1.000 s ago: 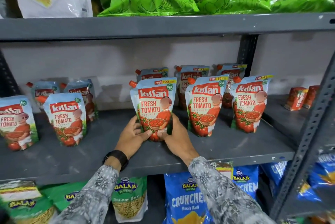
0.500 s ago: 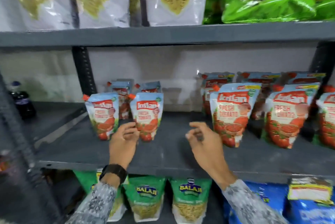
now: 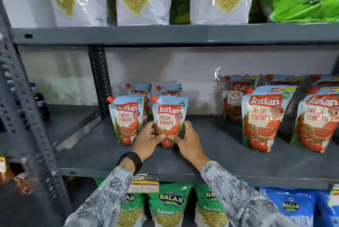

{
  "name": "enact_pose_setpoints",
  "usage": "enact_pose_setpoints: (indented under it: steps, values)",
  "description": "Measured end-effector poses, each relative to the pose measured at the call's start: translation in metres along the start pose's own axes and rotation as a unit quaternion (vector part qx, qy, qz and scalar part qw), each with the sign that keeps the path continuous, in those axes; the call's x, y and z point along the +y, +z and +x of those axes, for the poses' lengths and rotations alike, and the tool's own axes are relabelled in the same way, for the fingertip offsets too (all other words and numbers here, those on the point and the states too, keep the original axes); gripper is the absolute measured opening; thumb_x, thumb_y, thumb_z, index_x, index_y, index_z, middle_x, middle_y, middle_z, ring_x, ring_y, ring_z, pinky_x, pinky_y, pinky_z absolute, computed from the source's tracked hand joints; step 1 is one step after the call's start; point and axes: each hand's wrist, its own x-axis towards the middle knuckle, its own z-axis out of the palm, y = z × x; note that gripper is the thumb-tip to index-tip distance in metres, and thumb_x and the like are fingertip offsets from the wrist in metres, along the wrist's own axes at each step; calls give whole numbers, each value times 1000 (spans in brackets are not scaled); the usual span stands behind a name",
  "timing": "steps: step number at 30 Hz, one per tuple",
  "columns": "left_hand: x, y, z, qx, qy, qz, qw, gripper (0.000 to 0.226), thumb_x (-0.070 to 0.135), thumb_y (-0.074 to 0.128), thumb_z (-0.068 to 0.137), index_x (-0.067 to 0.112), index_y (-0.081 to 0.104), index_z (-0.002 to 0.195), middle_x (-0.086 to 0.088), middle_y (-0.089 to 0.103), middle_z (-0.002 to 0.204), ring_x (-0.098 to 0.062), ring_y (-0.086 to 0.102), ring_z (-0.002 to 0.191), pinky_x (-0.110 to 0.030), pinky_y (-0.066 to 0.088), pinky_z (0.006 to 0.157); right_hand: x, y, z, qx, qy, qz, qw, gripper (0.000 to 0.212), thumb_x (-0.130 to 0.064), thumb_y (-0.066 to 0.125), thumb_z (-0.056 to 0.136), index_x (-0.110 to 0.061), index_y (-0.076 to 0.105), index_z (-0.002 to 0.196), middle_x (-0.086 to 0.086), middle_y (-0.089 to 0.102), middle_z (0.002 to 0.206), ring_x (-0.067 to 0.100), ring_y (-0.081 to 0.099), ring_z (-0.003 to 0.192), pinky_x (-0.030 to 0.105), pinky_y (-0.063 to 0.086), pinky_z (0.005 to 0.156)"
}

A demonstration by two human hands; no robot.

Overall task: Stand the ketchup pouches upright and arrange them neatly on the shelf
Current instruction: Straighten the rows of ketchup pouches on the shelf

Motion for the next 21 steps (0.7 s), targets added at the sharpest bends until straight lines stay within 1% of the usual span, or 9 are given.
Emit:
enact_pose_setpoints:
  steps: [3, 8, 11, 13, 15, 17, 18, 19, 21]
  values:
    - [-1, -7, -2, -5, -9, -13, 1000, 43, 3, 67, 93, 29, 51, 123, 9, 68, 107, -1, 64, 95, -22, 53, 89, 0, 6, -3, 14, -9, -18, 1000, 48, -13, 81, 86, -14, 51, 123, 1, 72, 117, 16, 70, 104, 34, 59, 90]
    - [-2, -9, -5, -15, -10, -29, 999, 47, 10, 70, 93, 28, 52, 132, -7, 67, 127, -16, 66, 108, -40, 53, 104, -2, 2, -8, -5, 3, -5, 1000, 55, -21, 83, 86, -19, 52, 132, -4, 71, 122, 9, 66, 108, 13, 50, 80]
    - [-8, -21, -15, 7, -13, -14, 1000, 61, 16, 73, 91, 23, 48, 146, -4, 64, 128, -20, 65, 114, -34, 54, 99, -5, -3, -21, 47, -1, -7, 999, 62, -28, 84, 85, -22, 52, 138, -7, 68, 118, 9, 66, 107, 28, 54, 91]
    - [-15, -41, -27, 67, -3, -24, 997, 49, 13, 73, 91, 20, 57, 137, -2, 69, 118, -17, 68, 106, -24, 54, 89, -13, -3, -35, 121, -10, -9, 993, 43, -23, 81, 88, -22, 59, 125, -6, 68, 103, 4, 65, 91, 27, 52, 81]
    - [-23, -67, -38, 169, 17, -36, 985, 26, 6, 71, 91, 18, 68, 114, -4, 73, 104, -18, 69, 94, -25, 59, 83, -24, 3, -48, 145, -35, 11, 989, 19, -14, 75, 92, -23, 65, 106, -7, 70, 89, 2, 66, 78, 27, 56, 71]
    - [-35, -97, -39, 266, 17, -6, 964, 24, 5, 70, 89, 27, 69, 99, -2, 74, 95, -20, 70, 89, -38, 60, 86, -38, 22, -56, 95, -62, 15, 993, 14, -10, 70, 95, -23, 69, 101, -10, 73, 88, 3, 69, 79, 32, 62, 72]
    - [-40, -112, -36, 285, 4, 2, 959, 25, 7, 72, 88, 29, 67, 101, -3, 73, 97, -22, 70, 93, -40, 59, 90, -46, 37, -57, 51, -70, 12, 996, 17, -9, 68, 96, -22, 70, 107, -10, 73, 91, 4, 70, 82, 32, 63, 76]
    - [-42, -121, -31, 275, -13, -4, 961, 31, 10, 75, 87, 27, 64, 111, -5, 70, 106, -25, 69, 100, -42, 57, 94, -53, 53, -54, 3, -74, 1, 997, 24, -9, 67, 96, -21, 70, 116, -11, 72, 96, 5, 70, 87, 32, 63, 83]
    - [-44, -134, -22, 199, -44, -29, 979, 64, 14, 80, 85, 21, 49, 140, -7, 59, 128, -25, 61, 115, -44, 51, 104, -60, 90, -40, -61, -86, -40, 994, 47, -16, 73, 92, -25, 60, 136, -9, 70, 115, 7, 67, 106, 34, 57, 99]
